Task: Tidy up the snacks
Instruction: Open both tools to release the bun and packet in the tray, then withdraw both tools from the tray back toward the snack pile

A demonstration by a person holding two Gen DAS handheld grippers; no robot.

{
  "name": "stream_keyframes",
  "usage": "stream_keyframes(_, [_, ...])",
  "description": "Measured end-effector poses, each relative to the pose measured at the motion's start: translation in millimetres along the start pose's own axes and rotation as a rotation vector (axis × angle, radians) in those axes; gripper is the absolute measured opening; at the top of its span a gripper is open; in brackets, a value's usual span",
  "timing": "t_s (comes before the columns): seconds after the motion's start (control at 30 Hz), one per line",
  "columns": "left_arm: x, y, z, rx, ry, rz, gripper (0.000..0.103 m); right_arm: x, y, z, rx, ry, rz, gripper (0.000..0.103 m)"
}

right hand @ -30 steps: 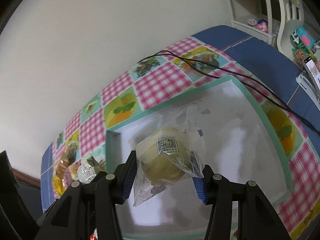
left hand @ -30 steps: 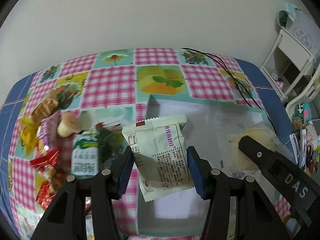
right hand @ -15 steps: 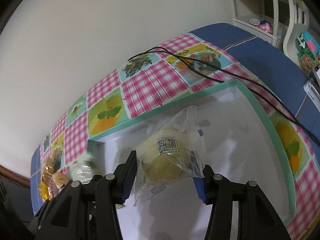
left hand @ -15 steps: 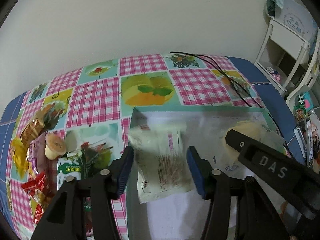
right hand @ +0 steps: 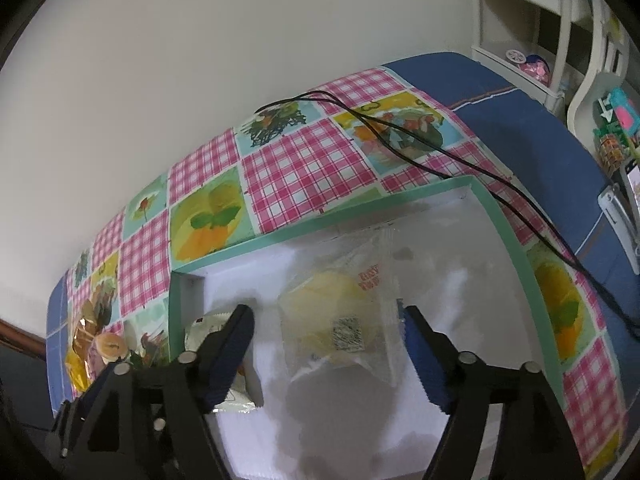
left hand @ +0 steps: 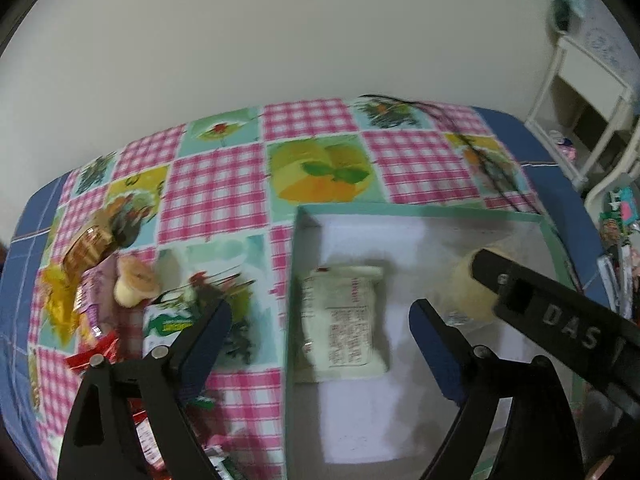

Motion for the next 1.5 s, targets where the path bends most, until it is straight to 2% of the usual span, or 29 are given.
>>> stream_keyframes(0.03, [-0.1, -0.3, -4.1, 0.015, 0.014, -0.007, 0.091, -0.3, -1.0, -0.7, -0.008, 0.008, -0.005, 0.086])
stream_keyframes(0.1, [0.3, -0.9, -12.8, 0.037, 0.040, -0.012, 0.091, -1.2, -3.9, -0.9, -0.023, 0.016, -0.013, 0.098])
stream_keyframes(0.2, [0.7, -1.6, -25.6, 0.063, 0.085, -0.015, 0.092, -2.1, -8.1, -1.5, -0.036, 0.025, -0.025, 0.102])
stream_keyframes(0.23, [1.0, -2.1, -28.6, 0.066, 0.095, -0.014, 0.096, -2.6, -9.3, -2.3, -0.042, 0.032, -0.029, 0.103])
stream_keyframes(0.27, [1.0, -2.0, -32.4, 0.072, 0.108, -0.010, 0.100, -2.9, -9.8, -3.3, -0.048, 0.040, -0.030, 0.103])
stream_keyframes(0.37, [0.7, -2.7, -40.4, 0.097, 0.127, -0.007, 0.101, -3.2, -9.8, -6.0, -0.046, 0.052, -0.030, 0.103])
stream_keyframes(0.67, [-0.3, -2.3, -59.4, 0.101, 0.195, -0.003, 0.102, -3.0, -7.7, -8.4, -0.042, 0.061, -0.023, 0.103])
stream_keyframes(0.87, [-2.0, 12.4, -71.9, 0.107, 0.232, 0.008, 0.102, -4.0, -1.1, -9.8, -0.011, 0.064, -0.006, 0.103])
stream_keyframes(1.03, [-8.3, 28.5, -85.1, 0.100, 0.256, 0.001, 0.102, -11.7, 7.5, -13.3, -0.007, 0.084, -0.026, 0.103])
stream_keyframes(1.1, [-11.2, 37.0, -92.0, 0.092, 0.277, 0.003, 0.102, -16.3, 10.6, -17.1, -0.023, 0.110, -0.046, 0.103])
stream_keyframes(1.3, [-22.3, 61.7, -109.5, 0.110, 0.298, 0.016, 0.102, -32.6, 28.8, -26.2, -0.106, 0.201, -0.001, 0.103])
stream_keyframes(1.5, [-50.0, 82.5, -128.3, 0.123, 0.334, 0.020, 0.102, -55.7, 55.9, -37.8, -0.159, 0.273, 0.085, 0.103])
Point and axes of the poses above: each gripper's, at about its wrist camera, not at the fingertips, and y roughly against the way its jaws point, z to its right, x to its top, the point moved 1 cm from there along -y, roughly the way its jaws point, and after that the axes turned 9 degrees about -x, right-handed, at the moved point
